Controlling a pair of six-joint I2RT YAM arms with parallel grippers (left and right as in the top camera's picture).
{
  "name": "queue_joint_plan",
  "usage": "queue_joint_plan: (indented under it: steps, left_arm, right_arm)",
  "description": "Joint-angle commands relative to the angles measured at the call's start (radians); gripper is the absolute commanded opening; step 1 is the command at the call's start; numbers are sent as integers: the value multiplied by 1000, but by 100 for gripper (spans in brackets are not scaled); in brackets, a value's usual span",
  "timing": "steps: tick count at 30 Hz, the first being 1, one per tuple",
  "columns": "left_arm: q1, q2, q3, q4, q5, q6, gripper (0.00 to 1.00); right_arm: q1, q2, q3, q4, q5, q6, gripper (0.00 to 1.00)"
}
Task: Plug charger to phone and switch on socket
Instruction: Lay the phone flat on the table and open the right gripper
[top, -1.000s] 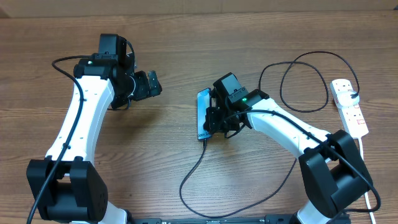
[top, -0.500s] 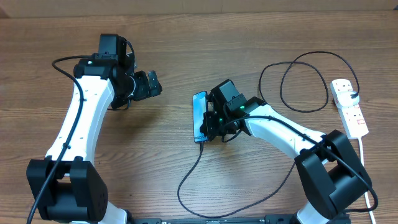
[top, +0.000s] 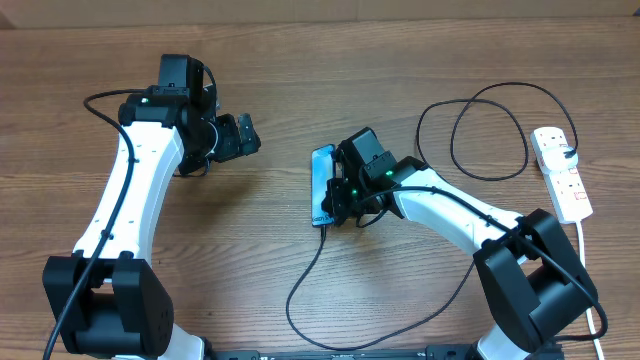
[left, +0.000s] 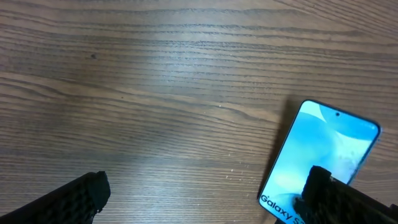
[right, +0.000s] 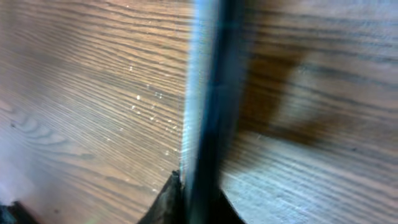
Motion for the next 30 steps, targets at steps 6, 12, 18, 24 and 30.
queue_joint_plan:
  steps: [6, 12, 18, 24, 30]
  left_arm:
    - [6, -15, -3, -2, -13, 19, 100]
    - [6, -15, -3, -2, -13, 19, 99]
    - [6, -15, -3, -2, -13, 19, 99]
    - [6, -15, -3, -2, -13, 19, 100]
    - [6, -15, -3, -2, -13, 19, 99]
  right_arm:
    - [4, -11, -22, 9, 48, -7, 16]
    - [4, -11, -22, 17, 48, -7, 18]
    - [4, -11, -22, 25, 59, -7, 25]
    - [4, -11, -22, 25, 59, -7, 26]
    - [4, -11, -22, 24, 59, -7, 26]
